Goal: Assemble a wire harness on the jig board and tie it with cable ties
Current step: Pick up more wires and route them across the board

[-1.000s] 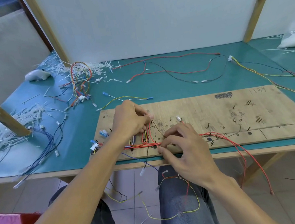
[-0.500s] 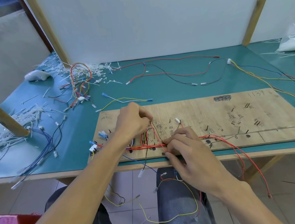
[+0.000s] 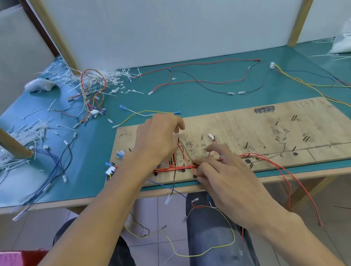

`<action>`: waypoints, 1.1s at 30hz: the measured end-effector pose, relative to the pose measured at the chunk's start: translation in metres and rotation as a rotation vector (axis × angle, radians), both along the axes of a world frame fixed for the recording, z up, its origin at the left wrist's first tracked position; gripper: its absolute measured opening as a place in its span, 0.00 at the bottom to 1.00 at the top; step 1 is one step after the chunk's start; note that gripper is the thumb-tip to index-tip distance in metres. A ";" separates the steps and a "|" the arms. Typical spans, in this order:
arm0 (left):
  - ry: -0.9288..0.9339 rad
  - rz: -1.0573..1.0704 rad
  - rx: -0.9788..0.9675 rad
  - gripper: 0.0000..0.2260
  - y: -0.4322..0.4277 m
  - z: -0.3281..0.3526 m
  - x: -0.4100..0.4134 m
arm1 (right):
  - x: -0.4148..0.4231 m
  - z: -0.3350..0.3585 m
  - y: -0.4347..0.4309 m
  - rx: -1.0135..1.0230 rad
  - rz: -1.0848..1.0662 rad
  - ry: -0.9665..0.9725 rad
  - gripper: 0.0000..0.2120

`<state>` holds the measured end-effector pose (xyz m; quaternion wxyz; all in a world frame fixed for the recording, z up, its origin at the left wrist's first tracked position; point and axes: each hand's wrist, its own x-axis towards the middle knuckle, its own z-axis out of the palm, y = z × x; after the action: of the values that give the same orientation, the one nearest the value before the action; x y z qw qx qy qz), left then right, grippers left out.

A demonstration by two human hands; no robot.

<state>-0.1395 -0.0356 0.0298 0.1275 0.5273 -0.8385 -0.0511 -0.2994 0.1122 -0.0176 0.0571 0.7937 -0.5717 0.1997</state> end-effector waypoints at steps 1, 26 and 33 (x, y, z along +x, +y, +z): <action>-0.031 -0.021 -0.021 0.18 0.001 0.000 -0.002 | 0.000 -0.001 0.002 -0.001 -0.008 0.005 0.05; -0.237 -0.428 -0.065 0.32 0.102 -0.026 0.012 | -0.041 0.033 0.020 0.279 -0.403 -0.334 0.08; -0.311 -0.313 -0.066 0.36 0.116 -0.036 -0.009 | -0.086 0.053 0.004 0.155 -0.392 -0.248 0.08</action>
<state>-0.1485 0.0806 -0.0061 0.0043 0.3876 -0.9210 0.0390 -0.3856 0.1160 0.0351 -0.0369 0.6393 -0.7309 0.2361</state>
